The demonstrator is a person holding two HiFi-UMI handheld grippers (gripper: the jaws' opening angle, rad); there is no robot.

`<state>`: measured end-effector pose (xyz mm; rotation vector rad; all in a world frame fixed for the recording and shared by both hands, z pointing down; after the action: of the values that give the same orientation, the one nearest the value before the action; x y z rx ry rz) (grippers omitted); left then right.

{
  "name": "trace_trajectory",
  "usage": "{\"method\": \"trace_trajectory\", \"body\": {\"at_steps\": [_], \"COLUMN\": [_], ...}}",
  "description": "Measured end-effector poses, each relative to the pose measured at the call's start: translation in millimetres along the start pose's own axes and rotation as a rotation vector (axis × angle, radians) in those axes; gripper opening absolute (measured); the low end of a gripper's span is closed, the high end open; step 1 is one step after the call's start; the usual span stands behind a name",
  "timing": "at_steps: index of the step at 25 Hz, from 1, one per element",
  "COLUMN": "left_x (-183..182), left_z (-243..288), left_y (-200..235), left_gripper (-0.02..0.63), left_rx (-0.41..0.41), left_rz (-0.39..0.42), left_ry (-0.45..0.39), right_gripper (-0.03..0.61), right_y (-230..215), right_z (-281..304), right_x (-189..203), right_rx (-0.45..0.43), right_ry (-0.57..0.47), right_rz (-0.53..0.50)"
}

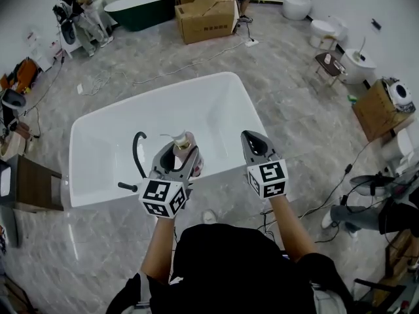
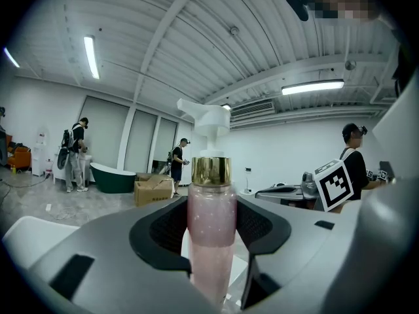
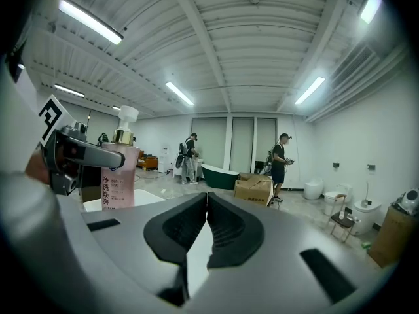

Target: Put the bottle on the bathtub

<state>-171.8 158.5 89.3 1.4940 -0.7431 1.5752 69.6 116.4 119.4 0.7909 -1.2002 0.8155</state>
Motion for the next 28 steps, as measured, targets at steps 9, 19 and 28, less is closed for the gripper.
{"method": "trace_trajectory", "body": {"at_steps": [9,19,28], "left_x": [4,13,24], "left_z": [31,40,48], "left_y": [44,73,74], "left_gripper": [0.227,0.227,0.227], "left_rx": [0.045,0.052,0.038], "left_rz": [-0.001,-0.004,-0.021], "left_ry": [0.009,0.026,0.047], "right_gripper": [0.023,0.023,0.023], "right_y": [3,15,4], "right_z": [51,79,81], "right_x": [3,7,15], "right_rx": [0.031,0.029,0.027], "right_ry": [0.011,0.021,0.039], "right_rz": [0.005,-0.003,-0.02]}}
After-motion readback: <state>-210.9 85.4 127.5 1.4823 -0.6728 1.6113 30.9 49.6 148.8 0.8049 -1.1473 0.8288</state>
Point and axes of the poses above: the fingertips, and each gripper's own axes: z forward along the fingers, y to its left, x out of its underside, the point moved 8 cm from there along -z, backward along the fingers, and after that the axes turned 1 degree about x, right-handed, at the moved point
